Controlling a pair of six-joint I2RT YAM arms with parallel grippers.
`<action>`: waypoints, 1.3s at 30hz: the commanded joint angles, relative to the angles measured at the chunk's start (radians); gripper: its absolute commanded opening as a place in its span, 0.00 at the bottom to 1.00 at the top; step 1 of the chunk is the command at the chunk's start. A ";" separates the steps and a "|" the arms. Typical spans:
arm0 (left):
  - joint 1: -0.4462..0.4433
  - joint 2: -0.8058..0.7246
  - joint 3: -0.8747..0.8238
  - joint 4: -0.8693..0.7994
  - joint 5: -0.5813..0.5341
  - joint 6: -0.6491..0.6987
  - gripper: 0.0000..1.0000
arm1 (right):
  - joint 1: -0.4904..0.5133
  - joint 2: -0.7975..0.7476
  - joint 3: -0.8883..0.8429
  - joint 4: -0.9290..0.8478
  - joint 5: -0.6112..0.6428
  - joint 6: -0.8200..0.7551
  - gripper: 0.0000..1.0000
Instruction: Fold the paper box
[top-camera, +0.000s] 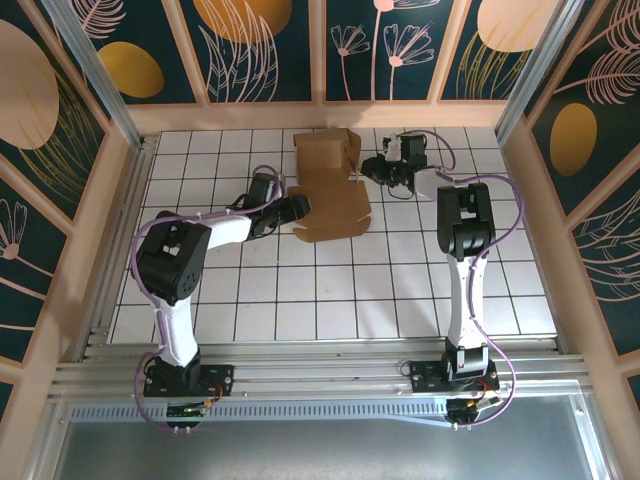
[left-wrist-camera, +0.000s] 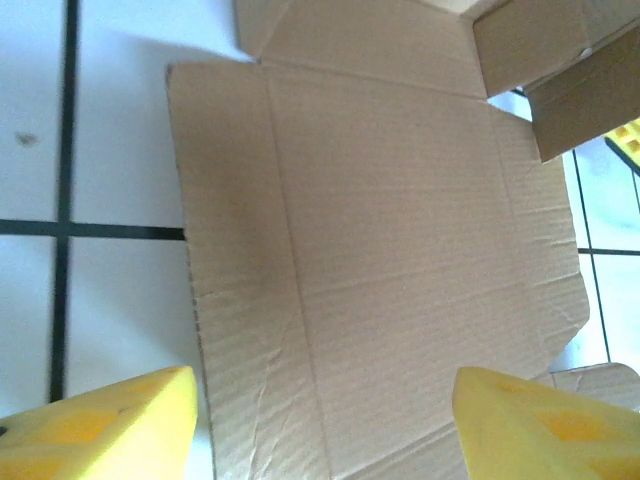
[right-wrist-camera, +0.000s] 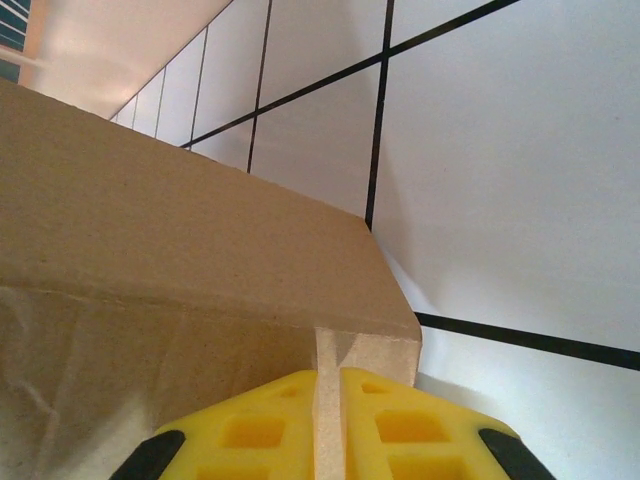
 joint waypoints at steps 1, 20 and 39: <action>0.004 -0.086 -0.010 -0.066 -0.133 0.061 0.70 | -0.001 -0.055 -0.007 0.032 0.014 -0.010 0.15; 0.081 0.211 0.804 -0.458 -0.086 -0.241 0.67 | 0.015 -0.052 0.011 0.028 0.020 -0.019 0.15; 0.082 0.364 0.892 -0.510 -0.081 -0.246 0.50 | 0.019 -0.065 0.000 0.017 0.027 -0.024 0.15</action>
